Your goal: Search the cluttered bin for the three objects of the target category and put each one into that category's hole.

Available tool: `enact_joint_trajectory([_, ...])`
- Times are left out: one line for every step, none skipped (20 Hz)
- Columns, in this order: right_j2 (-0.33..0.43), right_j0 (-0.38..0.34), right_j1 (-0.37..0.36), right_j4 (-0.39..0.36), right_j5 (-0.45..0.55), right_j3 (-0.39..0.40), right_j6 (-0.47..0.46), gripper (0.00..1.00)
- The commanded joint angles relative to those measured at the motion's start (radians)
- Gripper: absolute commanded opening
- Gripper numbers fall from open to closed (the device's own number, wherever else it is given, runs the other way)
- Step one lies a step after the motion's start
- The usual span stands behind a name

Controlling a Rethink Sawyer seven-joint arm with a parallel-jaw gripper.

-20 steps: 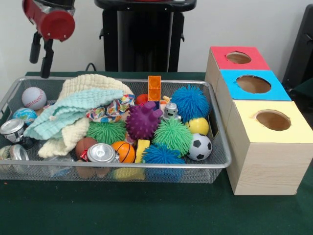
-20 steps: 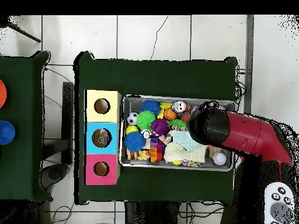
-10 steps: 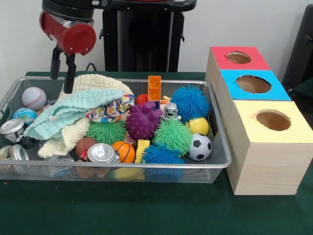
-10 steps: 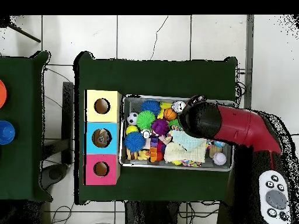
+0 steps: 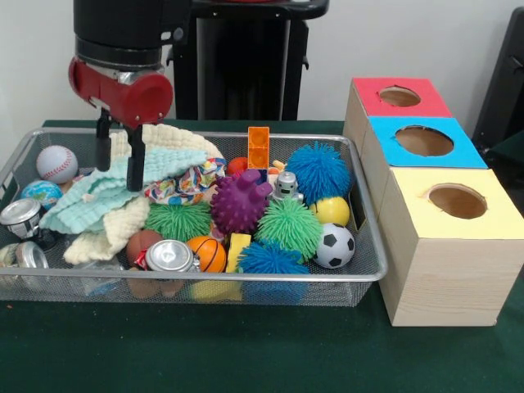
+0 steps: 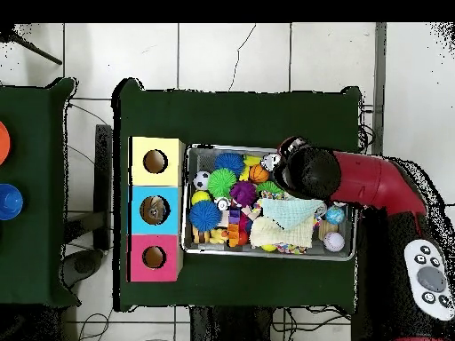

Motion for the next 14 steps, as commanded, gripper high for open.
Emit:
enact_joint_trajectory([0.189,-0.055,0.088,-0.114,0.121,-0.040,-0.487,1.00])
enact_joint_trajectory([0.201,-0.064,0.089,-0.124,0.137,-0.048,-0.520,1.00])
enact_joint_trajectory([0.205,-0.064,0.087,-0.127,0.165,-0.060,-0.537,1.00])
enact_joint_trajectory([0.208,-0.062,0.083,-0.135,0.174,-0.066,-0.550,1.00])
enact_joint_trajectory([0.209,-0.066,0.083,-0.143,0.178,-0.071,-0.562,1.00])
enact_joint_trajectory([0.215,-0.074,0.088,-0.145,0.172,-0.074,-0.571,1.00])
enact_joint_trajectory([0.215,-0.074,0.084,-0.146,0.161,-0.065,-0.567,1.00])
enact_joint_trajectory([0.211,-0.075,0.086,-0.152,0.145,-0.067,-0.562,1.00])
enact_joint_trajectory([0.206,-0.069,0.083,-0.158,0.121,-0.051,-0.548,1.00])
enact_joint_trajectory([0.201,-0.066,0.087,-0.163,0.101,-0.051,-0.537,1.00])
enact_joint_trajectory([0.193,-0.056,0.090,-0.167,0.084,-0.040,-0.518,1.00])
enact_joint_trajectory([0.193,-0.055,0.096,-0.171,0.065,-0.040,-0.511,1.00])
enact_joint_trajectory([0.190,-0.049,0.099,-0.172,0.058,-0.037,-0.498,1.00])
enact_joint_trajectory([0.194,-0.050,0.105,-0.174,0.050,-0.039,-0.498,1.00])
